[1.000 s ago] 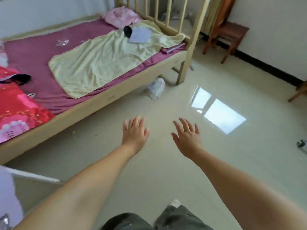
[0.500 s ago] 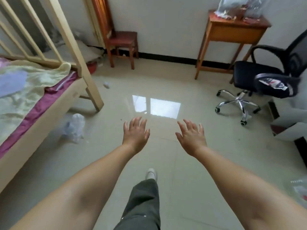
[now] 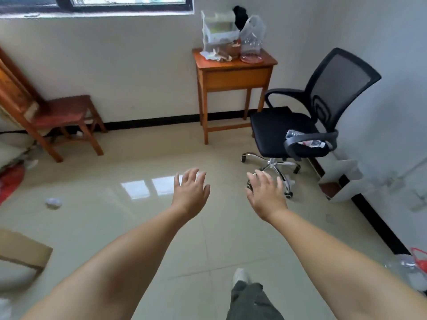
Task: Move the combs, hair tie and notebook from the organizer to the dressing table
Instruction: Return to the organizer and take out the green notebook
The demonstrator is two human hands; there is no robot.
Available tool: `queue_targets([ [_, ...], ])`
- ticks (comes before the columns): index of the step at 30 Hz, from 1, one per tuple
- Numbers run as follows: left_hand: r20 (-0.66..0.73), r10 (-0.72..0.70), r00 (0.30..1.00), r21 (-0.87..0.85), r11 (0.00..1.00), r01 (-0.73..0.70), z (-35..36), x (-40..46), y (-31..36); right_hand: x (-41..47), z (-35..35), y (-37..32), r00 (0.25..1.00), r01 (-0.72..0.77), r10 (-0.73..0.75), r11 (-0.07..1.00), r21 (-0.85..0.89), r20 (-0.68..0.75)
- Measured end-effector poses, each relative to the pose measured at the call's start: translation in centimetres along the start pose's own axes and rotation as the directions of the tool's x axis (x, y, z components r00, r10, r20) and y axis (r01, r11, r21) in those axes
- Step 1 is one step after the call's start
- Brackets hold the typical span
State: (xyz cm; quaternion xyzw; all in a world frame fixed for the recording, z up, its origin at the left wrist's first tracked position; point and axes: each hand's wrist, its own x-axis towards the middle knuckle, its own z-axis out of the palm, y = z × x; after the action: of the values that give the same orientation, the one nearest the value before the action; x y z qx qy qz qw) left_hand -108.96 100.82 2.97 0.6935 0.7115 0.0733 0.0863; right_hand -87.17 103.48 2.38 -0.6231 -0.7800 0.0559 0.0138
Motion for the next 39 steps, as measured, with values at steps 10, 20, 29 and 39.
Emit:
queue_targets([
  [10, -0.049, -0.078, 0.996, -0.013, 0.997, 0.078, -0.3, 30.2, 2.1, 30.2, -3.2, 9.8, 1.000, -0.005, 0.005, 0.999, -0.035, 0.004],
  [20, -0.068, -0.159, 0.985, -0.046, 0.987, 0.157, -0.9, 55.8, -3.2, 58.5, -3.6, 8.8, 0.994, 0.105, -0.105, 0.995, 0.004, 0.029],
  [29, -0.155, -0.084, 0.984, -0.090, 0.993, 0.071, -7.7, 83.7, -8.8, 84.7, -8.1, 6.8, 0.998, -0.020, 0.028, 0.992, 0.128, -0.058],
  [39, -0.121, -0.164, 0.979, -0.406, 0.908, 0.102, -8.9, 106.7, -9.1, 110.2, -13.5, 7.9, 0.974, 0.013, 0.092, 0.893, 0.450, -0.209],
])
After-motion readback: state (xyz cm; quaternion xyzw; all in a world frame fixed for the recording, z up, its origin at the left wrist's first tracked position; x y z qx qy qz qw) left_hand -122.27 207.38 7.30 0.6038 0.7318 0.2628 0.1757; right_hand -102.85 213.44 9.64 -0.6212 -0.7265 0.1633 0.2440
